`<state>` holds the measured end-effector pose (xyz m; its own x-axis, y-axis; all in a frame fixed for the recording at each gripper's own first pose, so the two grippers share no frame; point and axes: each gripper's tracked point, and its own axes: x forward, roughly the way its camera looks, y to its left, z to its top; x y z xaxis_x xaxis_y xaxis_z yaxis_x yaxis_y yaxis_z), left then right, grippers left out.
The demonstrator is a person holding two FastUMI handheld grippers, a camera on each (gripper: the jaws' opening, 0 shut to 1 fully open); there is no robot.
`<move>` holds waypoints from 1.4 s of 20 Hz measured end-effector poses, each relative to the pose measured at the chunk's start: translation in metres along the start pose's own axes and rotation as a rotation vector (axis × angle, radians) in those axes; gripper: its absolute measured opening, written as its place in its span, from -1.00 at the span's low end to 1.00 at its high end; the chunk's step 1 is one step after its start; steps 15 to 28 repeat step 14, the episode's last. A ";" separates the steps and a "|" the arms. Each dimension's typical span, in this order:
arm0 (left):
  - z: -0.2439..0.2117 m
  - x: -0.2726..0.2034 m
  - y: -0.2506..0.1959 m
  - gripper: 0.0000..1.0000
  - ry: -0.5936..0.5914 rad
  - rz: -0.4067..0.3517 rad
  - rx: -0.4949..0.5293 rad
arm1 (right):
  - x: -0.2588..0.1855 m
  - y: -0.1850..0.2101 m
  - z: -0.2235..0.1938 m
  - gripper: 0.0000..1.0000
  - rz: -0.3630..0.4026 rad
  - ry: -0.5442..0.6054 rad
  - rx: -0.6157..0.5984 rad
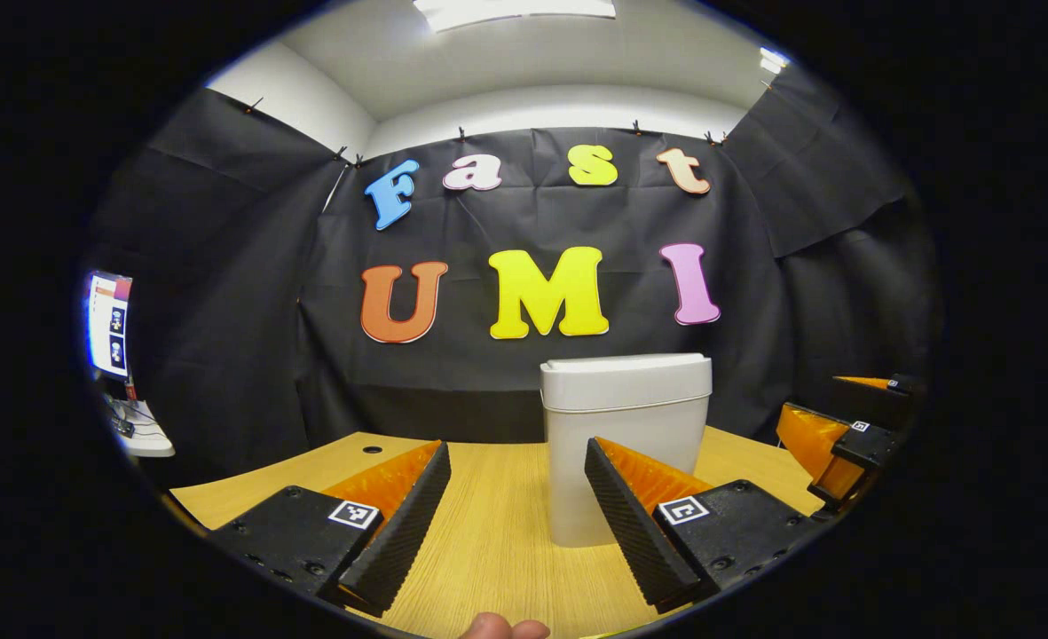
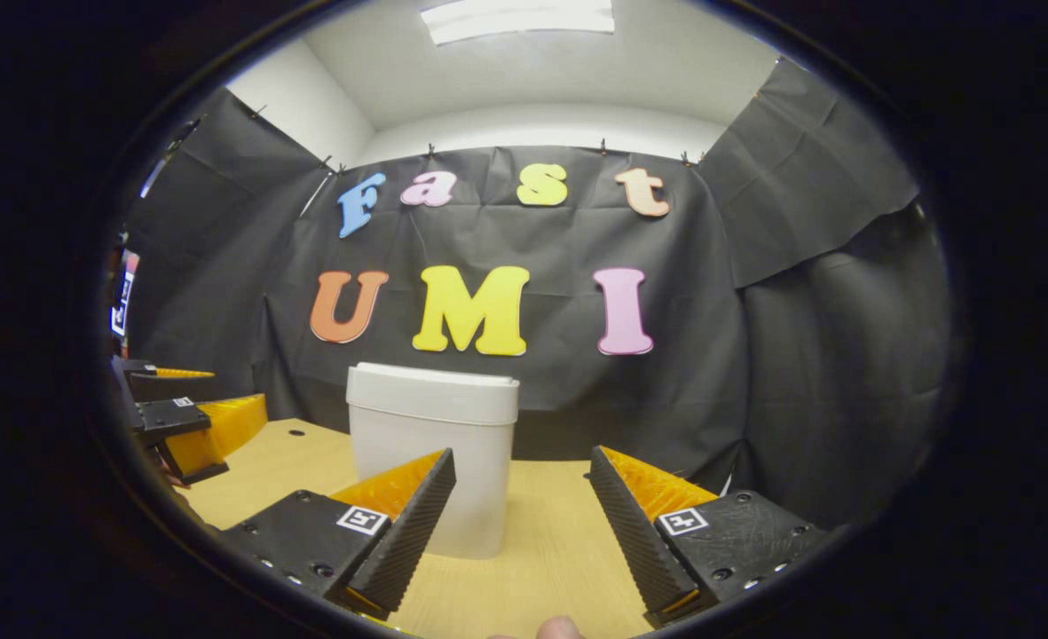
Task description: Press the lid of the desktop garbage bin to open it, pick up the crumpled paper on the desktop and throw it into the bin, then pick up the pop can on the desktop and drop it into the bin, and finally close the garbage bin lid.
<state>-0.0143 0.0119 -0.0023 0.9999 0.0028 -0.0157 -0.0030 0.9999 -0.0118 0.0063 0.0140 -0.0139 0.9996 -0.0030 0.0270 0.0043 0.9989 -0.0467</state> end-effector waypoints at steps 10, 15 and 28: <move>0.003 -0.002 0.002 0.95 -0.001 0.003 0.002 | -0.001 0.007 -0.002 0.89 0.007 0.008 -0.001; 0.005 -0.002 0.002 0.95 -0.005 0.005 0.002 | -0.002 0.009 -0.005 0.86 0.010 0.014 0.000; 0.005 -0.002 0.002 0.95 -0.005 0.005 0.002 | -0.002 0.009 -0.005 0.86 0.010 0.014 0.000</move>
